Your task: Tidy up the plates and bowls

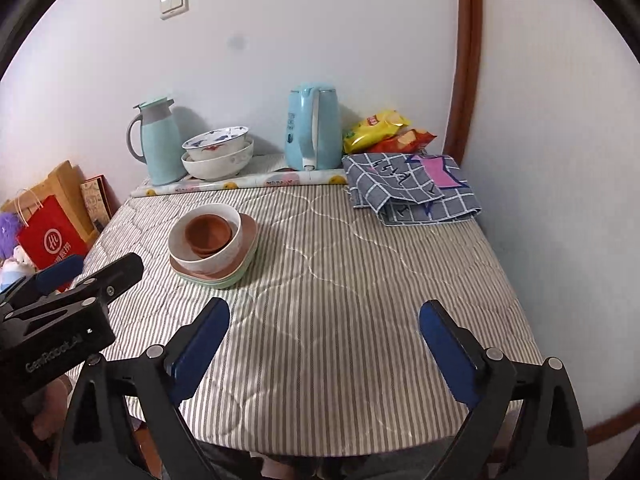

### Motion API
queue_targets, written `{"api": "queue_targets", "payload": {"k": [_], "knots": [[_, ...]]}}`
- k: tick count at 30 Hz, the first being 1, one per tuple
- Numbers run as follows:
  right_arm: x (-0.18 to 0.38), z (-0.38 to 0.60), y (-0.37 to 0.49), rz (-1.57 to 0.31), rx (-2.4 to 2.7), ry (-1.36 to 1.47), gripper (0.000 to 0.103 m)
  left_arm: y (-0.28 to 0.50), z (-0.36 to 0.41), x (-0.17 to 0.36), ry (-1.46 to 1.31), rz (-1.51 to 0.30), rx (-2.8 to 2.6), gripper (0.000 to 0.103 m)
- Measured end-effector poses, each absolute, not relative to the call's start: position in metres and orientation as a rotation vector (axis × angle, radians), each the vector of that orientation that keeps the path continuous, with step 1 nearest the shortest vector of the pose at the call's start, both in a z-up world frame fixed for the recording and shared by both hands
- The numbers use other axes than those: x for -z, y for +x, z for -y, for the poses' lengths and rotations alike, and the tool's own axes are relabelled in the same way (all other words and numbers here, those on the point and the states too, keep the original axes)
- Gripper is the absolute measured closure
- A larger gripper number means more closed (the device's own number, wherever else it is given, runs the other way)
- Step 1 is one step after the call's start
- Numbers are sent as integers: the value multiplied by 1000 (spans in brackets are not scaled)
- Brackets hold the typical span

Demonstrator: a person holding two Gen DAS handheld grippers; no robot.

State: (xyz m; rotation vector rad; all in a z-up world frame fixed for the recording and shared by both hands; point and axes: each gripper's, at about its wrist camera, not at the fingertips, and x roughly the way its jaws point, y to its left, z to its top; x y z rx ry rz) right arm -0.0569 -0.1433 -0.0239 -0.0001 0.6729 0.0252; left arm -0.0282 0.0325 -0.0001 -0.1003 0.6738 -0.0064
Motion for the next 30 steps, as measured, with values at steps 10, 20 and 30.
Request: {"api": "queue_targets", "payload": {"k": [10, 20, 30], "knots": [[13, 151, -75, -637, -9, 9, 8, -36, -33, -3, -102, -677, 5, 8], [14, 152, -78, -643, -8, 6, 8, -37, -32, 0, -103, -684, 3, 8], [16, 153, -78, -646, -12, 24, 8, -38, -36, 1, -109, -687, -3, 8]]}}
